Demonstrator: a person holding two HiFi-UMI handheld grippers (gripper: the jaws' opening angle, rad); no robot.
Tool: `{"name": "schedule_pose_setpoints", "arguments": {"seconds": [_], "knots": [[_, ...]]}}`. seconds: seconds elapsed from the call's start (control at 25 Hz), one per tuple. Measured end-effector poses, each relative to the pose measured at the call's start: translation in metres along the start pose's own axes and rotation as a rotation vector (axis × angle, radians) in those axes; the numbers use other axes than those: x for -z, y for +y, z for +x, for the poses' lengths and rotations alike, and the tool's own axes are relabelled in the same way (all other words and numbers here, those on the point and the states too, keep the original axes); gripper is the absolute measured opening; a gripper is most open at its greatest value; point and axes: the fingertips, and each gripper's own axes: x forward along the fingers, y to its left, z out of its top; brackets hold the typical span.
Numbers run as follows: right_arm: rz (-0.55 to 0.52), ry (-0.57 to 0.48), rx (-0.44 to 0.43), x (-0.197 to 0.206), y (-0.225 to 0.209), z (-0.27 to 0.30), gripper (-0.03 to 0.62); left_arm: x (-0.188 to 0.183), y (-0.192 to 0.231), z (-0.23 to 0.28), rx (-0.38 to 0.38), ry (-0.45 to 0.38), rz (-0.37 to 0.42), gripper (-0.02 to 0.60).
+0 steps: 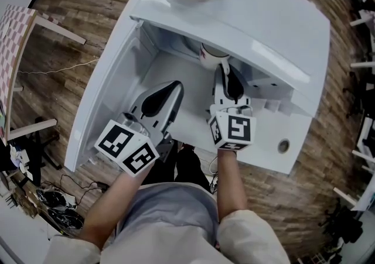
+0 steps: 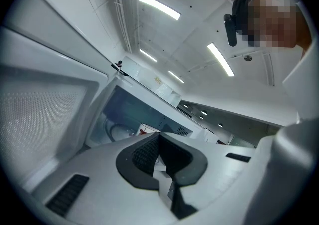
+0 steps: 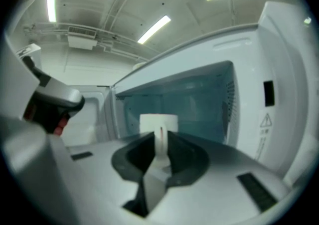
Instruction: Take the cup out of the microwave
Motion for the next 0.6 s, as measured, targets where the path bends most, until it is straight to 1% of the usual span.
{"name": "schedule_pose_setpoints", "arguments": {"seconds": [0.6], "knots": [[-0.003, 0.012, -0.060, -0.002, 0.011, -0.028, 0.072, 0.007, -0.016, 0.003, 0.015, -0.001, -0.009, 0.011]]}}
